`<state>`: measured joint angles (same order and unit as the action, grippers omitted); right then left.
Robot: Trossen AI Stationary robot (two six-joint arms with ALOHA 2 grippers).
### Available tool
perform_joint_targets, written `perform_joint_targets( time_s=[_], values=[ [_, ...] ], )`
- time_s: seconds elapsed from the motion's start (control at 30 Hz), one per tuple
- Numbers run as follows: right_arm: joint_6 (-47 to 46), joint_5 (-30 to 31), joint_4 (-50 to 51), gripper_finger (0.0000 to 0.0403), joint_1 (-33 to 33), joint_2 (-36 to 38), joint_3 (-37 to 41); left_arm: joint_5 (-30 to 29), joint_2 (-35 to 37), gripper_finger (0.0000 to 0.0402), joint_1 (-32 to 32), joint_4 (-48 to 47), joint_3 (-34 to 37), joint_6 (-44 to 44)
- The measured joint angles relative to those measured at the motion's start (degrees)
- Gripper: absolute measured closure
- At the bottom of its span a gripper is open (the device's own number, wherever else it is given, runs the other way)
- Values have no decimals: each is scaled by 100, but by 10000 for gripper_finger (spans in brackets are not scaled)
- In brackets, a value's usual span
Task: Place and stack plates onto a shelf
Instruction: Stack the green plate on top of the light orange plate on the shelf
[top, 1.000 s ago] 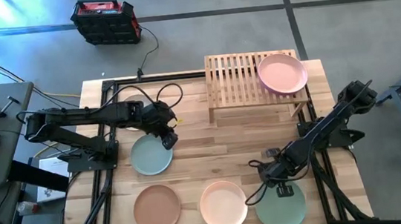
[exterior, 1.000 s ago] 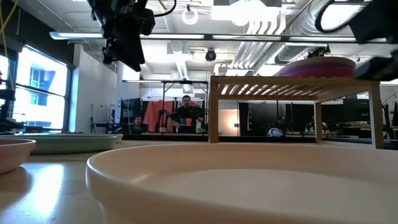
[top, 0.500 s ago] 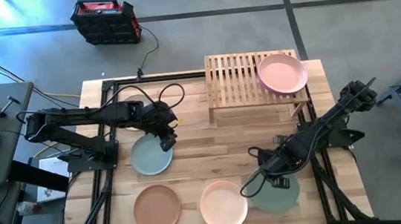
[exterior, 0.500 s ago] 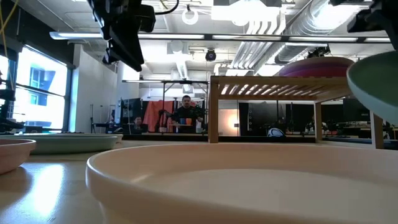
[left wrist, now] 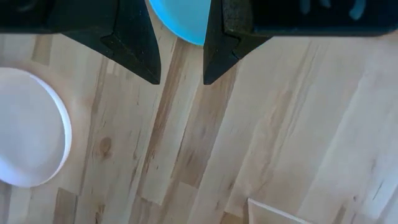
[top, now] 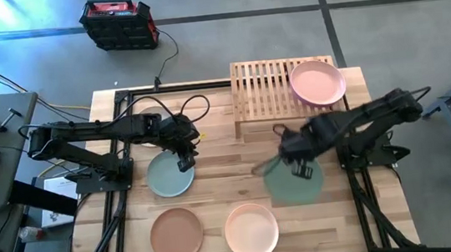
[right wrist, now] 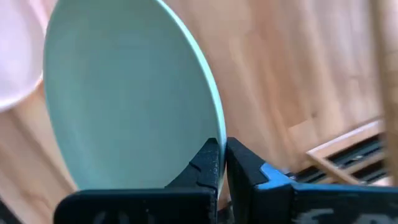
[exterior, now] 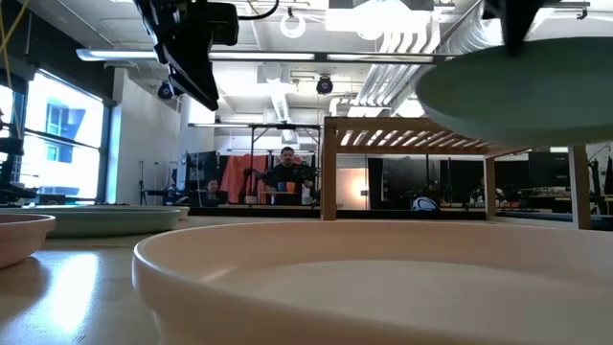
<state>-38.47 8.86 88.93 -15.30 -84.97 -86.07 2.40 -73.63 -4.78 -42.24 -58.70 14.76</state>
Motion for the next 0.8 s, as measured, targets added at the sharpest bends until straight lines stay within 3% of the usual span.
perform_joint_targets(
  time_s=[0.27,0.8],
  values=[
    [876,-17,88,403,1618,524,-362,-1,0,293,-17,-4,0,-154],
    [2157,-1042,-589,403,5260,1551,-365,-11,0,293,-656,-2,0,-557]
  ],
)
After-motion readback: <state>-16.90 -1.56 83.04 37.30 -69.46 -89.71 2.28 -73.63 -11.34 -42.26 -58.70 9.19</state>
